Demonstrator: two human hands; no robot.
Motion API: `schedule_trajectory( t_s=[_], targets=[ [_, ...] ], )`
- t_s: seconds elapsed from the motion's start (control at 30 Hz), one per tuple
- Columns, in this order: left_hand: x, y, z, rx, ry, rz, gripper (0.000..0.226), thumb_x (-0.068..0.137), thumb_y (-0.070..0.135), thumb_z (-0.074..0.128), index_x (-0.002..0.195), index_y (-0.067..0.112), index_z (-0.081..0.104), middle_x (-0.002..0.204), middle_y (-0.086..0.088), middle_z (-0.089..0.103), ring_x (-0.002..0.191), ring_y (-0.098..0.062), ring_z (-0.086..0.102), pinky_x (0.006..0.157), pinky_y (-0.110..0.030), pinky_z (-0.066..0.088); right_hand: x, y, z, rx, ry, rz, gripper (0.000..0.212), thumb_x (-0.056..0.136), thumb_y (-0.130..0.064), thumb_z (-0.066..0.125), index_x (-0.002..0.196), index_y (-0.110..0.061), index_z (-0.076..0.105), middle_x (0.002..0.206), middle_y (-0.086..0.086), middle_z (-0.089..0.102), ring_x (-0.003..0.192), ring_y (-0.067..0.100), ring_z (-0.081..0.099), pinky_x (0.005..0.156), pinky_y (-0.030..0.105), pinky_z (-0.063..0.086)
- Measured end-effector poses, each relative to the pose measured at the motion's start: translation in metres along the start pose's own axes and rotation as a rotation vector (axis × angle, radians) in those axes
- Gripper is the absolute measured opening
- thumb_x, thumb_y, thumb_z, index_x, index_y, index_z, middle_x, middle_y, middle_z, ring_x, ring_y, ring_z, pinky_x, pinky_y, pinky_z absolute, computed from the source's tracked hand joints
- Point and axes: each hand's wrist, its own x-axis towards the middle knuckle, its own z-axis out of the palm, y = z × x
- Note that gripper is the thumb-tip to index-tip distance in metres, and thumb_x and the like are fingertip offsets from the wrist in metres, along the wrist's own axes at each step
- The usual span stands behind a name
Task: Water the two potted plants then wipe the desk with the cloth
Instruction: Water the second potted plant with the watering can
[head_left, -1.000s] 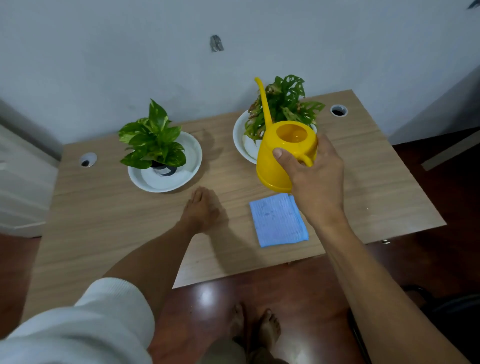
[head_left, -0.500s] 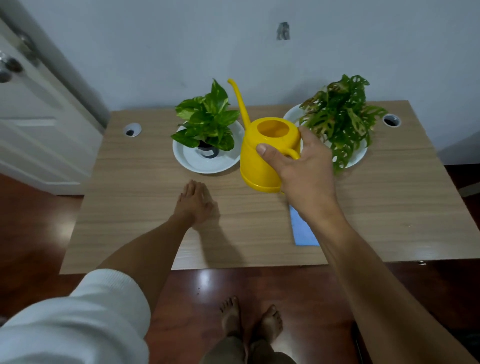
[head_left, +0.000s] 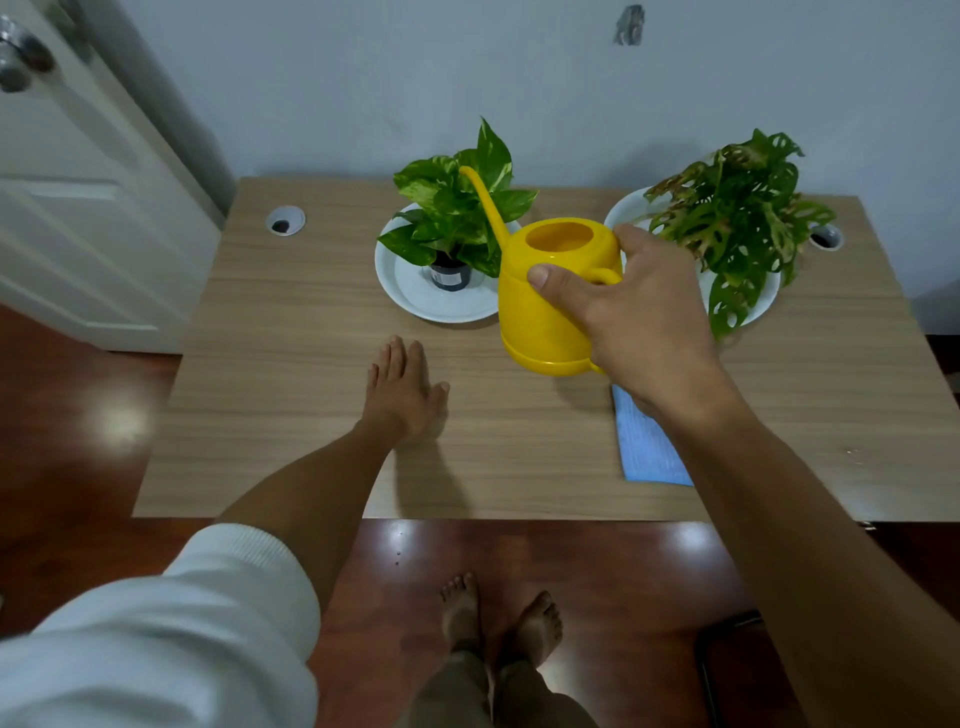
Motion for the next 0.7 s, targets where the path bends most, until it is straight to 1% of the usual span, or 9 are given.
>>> schedule_trajectory(
  t_s=[0.07,0.1,0.2,0.27,0.3,0.37,0.43,0.6,0.7],
  targets=[
    [-0.001,-0.002,0.0,0.002,-0.013,0.003,0.086,0.102,0.06,0.037,0.164,0.016,-0.002,0.171,-0.014,-0.013,0.158,-0.028,-0.016,0.127,-0.048,-0.005,0.001,-0.004,0.0,-0.029,-0.002,-0.001,0.042,0.079,-0.047,0.086,0.109,-0.022,0.071,0.093,-0.01,0.07,0.084,0.007,0.066,0.069,0.024,0.048],
    [-0.001,-0.002,0.0,0.003,-0.018,0.005,0.086,0.102,0.06,0.036,0.164,0.016,-0.003,0.171,-0.013,-0.014,0.158,-0.028,-0.016,0.127,-0.048,-0.005,0.001,-0.006,-0.001,-0.038,-0.004,0.001,0.042,0.079,-0.047,0.086,0.109,-0.022,0.07,0.093,-0.01,0.069,0.084,0.007,0.065,0.068,0.025,0.048],
    [-0.001,-0.003,-0.001,0.006,-0.029,0.01,0.086,0.102,0.061,0.035,0.164,0.016,-0.005,0.171,-0.013,-0.015,0.158,-0.028,-0.017,0.128,-0.048,-0.006,0.002,-0.011,-0.001,-0.062,-0.02,-0.01,0.035,0.08,-0.046,0.085,0.1,-0.027,0.064,0.083,-0.018,0.061,0.076,-0.001,0.059,0.062,0.02,0.043],
    [0.0,-0.003,-0.001,-0.001,-0.033,0.006,0.086,0.102,0.061,0.035,0.164,0.017,-0.005,0.171,-0.012,-0.016,0.158,-0.027,-0.018,0.128,-0.048,-0.006,0.002,-0.015,-0.001,-0.069,-0.031,-0.014,0.033,0.08,-0.046,0.085,0.096,-0.03,0.06,0.082,-0.021,0.058,0.075,-0.003,0.057,0.061,0.018,0.042],
    [-0.001,-0.002,-0.001,-0.003,-0.036,0.004,0.086,0.102,0.061,0.035,0.164,0.017,-0.005,0.171,-0.012,-0.016,0.158,-0.027,-0.018,0.128,-0.048,-0.007,0.001,-0.017,-0.001,-0.073,-0.035,-0.016,0.032,0.08,-0.045,0.085,0.093,-0.032,0.058,0.082,-0.022,0.057,0.075,-0.003,0.057,0.061,0.018,0.042],
    [-0.001,-0.003,-0.001,0.0,-0.04,0.006,0.086,0.102,0.061,0.034,0.164,0.017,-0.006,0.17,-0.012,-0.017,0.158,-0.027,-0.019,0.127,-0.048,-0.007,0.001,-0.021,0.0,-0.063,-0.037,-0.02,0.03,0.079,-0.045,0.086,0.086,-0.034,0.059,0.082,-0.021,0.06,0.075,-0.003,0.059,0.064,0.023,0.047],
    [-0.001,-0.003,-0.001,0.003,-0.046,0.008,0.086,0.102,0.062,0.033,0.164,0.017,-0.007,0.17,-0.012,-0.018,0.157,-0.027,-0.02,0.127,-0.047,-0.008,0.001,-0.023,0.001,-0.056,-0.04,-0.029,0.028,0.079,-0.045,0.086,0.083,-0.035,0.06,0.082,-0.02,0.062,0.076,-0.002,0.061,0.067,0.025,0.049],
    [-0.001,-0.004,0.0,0.005,-0.054,0.004,0.087,0.102,0.063,0.032,0.164,0.019,-0.008,0.17,-0.011,-0.019,0.157,-0.026,-0.021,0.127,-0.047,-0.009,0.0,-0.027,0.0,-0.049,-0.063,-0.052,0.03,0.08,-0.046,0.085,0.097,-0.033,0.063,0.083,-0.022,0.061,0.073,-0.003,0.06,0.061,0.022,0.047],
    [-0.001,-0.004,0.0,0.006,-0.062,0.002,0.086,0.102,0.063,0.032,0.164,0.02,-0.009,0.17,-0.011,-0.02,0.157,-0.025,-0.021,0.127,-0.047,-0.009,-0.002,-0.029,-0.004,-0.047,-0.08,-0.058,0.027,0.081,-0.046,0.084,0.091,-0.037,0.061,0.082,-0.025,0.06,0.07,-0.003,0.062,0.059,0.022,0.049]
  ],
)
